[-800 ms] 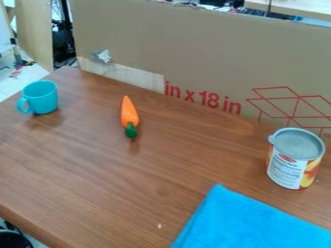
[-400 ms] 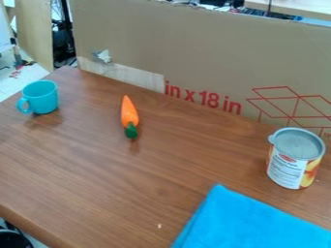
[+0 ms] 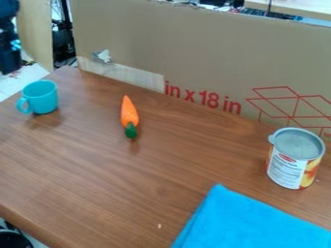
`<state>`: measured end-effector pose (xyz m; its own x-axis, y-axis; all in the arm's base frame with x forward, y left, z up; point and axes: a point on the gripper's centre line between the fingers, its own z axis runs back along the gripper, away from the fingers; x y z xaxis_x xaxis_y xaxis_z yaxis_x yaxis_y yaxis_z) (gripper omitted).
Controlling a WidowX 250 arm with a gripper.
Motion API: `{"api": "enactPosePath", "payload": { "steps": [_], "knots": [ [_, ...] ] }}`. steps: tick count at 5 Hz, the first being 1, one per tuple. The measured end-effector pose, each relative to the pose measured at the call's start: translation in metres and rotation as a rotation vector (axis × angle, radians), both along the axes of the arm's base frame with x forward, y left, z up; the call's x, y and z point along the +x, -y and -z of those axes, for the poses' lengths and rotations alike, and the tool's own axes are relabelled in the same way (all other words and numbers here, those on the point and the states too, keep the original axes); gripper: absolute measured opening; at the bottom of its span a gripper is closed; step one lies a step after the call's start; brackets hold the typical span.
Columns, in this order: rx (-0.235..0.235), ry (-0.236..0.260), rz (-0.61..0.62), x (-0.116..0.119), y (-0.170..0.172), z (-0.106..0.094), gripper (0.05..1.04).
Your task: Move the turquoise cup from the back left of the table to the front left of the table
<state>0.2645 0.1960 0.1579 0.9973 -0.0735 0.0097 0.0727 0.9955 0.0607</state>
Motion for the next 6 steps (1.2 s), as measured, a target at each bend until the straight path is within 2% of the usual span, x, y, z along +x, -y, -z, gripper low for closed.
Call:
{"api": "enactPosePath", "payload": {
  "steps": [1, 2, 3, 6],
  "knots": [
    [0.013, 0.003, -0.041, 0.026, -0.003, 0.02, 1.001],
    [0.015, -0.015, -0.044, 0.051, -0.001, 0.035, 1.001],
    [0.019, -0.06, -0.032, 0.07, -0.003, 0.05, 1.001],
    [0.053, -0.174, -0.07, 0.087, -0.023, 0.087, 1.001]
  ]
}}
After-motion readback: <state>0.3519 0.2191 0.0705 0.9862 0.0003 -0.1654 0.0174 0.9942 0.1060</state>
